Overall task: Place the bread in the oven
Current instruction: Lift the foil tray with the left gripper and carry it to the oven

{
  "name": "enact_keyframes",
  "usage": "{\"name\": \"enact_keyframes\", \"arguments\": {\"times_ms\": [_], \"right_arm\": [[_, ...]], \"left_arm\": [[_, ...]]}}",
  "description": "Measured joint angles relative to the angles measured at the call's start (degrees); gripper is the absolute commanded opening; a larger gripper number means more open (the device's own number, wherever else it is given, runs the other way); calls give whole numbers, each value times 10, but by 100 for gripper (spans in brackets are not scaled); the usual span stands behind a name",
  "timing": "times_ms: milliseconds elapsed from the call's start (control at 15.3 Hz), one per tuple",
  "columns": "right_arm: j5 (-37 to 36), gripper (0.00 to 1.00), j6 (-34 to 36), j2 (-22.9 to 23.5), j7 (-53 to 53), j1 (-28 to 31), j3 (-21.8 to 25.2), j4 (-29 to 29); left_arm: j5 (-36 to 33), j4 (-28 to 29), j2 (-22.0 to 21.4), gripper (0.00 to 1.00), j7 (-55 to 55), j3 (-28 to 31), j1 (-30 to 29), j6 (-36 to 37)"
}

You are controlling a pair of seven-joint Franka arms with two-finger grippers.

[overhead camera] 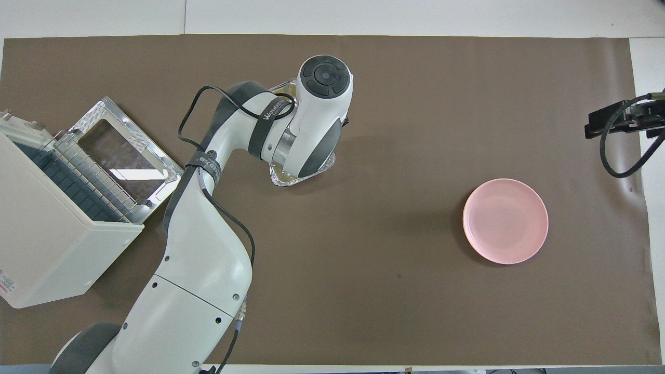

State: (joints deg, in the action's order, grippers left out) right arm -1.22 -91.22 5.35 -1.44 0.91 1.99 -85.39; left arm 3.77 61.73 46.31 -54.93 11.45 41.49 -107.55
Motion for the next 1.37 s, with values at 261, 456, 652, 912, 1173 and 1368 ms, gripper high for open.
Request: {"name": "enact_keyframes", "arguments": {"times_ms": [261, 456, 652, 912, 1173, 1368], "right_arm": [[0, 100, 0, 0, 0, 0, 0, 0], [0, 100, 0, 0, 0, 0, 0, 0], [0, 100, 0, 0, 0, 0, 0, 0], [0, 100, 0, 0, 0, 0, 0, 0], [0, 100, 0, 0, 0, 0, 0, 0], [0, 100, 0, 0, 0, 0, 0, 0]], "left_arm": [[2, 0, -19, 0, -42, 62, -2, 48], [9, 0, -23, 0, -58, 100, -17, 88], [45, 0, -37, 0, -59, 107, -78, 112], [85, 0, -50, 0, -58, 107, -142, 126], [87, 1, -52, 0, -42, 108, -167, 134], [87, 4, -54, 0, 8, 110, -183, 153]]}}
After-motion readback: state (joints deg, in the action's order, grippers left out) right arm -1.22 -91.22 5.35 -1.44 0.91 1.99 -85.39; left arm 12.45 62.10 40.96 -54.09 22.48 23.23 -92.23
